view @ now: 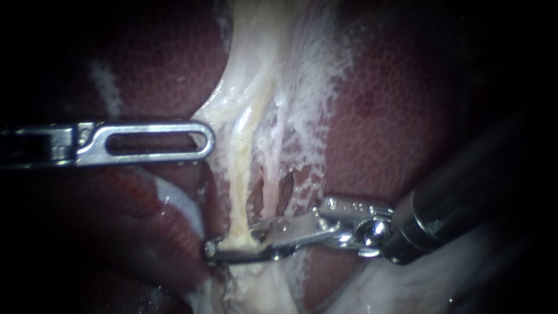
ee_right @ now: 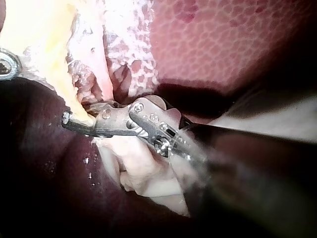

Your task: Going back first clip left tube

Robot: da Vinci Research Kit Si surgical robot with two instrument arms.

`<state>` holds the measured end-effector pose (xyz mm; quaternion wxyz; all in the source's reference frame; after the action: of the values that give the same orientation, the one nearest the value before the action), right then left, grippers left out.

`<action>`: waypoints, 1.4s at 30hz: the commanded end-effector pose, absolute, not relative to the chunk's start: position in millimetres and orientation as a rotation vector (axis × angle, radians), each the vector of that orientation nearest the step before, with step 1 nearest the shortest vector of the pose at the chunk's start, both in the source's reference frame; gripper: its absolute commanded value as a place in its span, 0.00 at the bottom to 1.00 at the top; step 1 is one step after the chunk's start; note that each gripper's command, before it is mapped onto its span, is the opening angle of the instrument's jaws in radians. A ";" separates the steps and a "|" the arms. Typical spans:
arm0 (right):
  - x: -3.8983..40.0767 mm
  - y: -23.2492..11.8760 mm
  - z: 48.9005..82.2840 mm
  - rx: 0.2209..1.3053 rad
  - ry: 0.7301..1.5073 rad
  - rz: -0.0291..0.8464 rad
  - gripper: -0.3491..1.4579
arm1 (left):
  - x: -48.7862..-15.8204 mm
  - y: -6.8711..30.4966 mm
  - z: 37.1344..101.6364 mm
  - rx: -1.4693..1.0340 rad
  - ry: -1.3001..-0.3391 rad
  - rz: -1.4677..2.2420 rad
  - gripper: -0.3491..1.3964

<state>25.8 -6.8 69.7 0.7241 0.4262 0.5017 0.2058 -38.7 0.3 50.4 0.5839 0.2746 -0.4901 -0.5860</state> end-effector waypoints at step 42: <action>23.2 -4.9 64.9 0.740 1.182 0.399 0.51 | -38.7 0.2 50.6 0.639 -1.144 -1.367 0.00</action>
<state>23.0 -4.9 64.9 0.7488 0.3374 0.5403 0.1834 -38.7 0.2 50.6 0.5842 0.2740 -0.4904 -0.5858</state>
